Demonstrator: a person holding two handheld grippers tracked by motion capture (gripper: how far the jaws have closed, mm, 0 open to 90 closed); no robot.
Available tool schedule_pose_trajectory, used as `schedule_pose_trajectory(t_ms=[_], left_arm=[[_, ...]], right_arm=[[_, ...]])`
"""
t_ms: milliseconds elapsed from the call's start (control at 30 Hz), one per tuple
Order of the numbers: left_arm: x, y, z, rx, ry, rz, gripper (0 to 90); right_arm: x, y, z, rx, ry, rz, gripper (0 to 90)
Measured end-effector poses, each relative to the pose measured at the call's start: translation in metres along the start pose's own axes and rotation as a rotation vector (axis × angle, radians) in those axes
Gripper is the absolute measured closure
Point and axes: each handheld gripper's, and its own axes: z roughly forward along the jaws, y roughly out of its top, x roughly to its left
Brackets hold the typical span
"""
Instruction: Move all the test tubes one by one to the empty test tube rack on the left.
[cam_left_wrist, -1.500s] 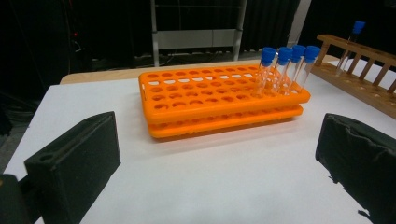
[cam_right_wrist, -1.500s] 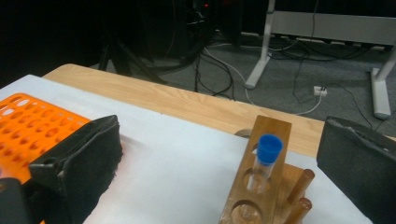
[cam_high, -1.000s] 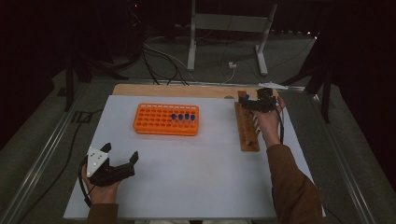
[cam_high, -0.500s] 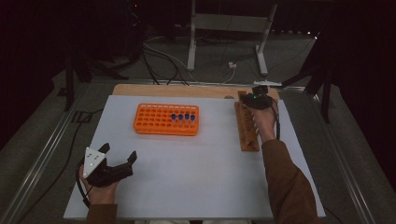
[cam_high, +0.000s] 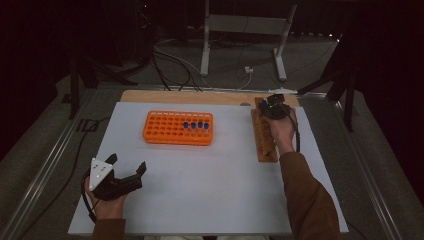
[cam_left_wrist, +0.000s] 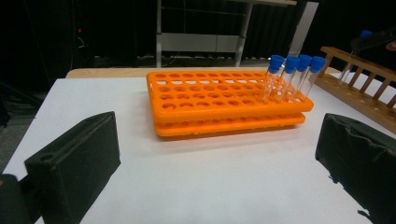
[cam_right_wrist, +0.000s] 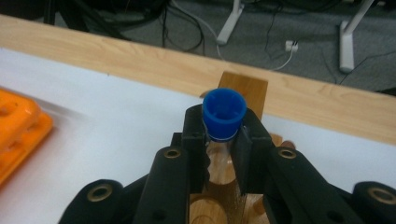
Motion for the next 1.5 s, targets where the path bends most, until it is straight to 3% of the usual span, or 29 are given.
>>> schedule_pose_trajectory(t_ms=[733,1167,1500], left_arm=[[-0.001,-0.001,0.002,0.007,0.006,0.005,0.8],[-0.002,-0.003,0.006,0.018,0.004,0.004,0.8],[-0.005,-0.004,0.009,0.034,0.007,0.023,0.8]], right_arm=[[0.004,0.024,-0.047,-0.165,-0.002,-0.036,77.0],[0.02,0.014,-0.069,-0.204,0.095,-0.062,76.9],[0.023,-0.004,-0.088,-0.246,0.174,-0.04,76.9]])
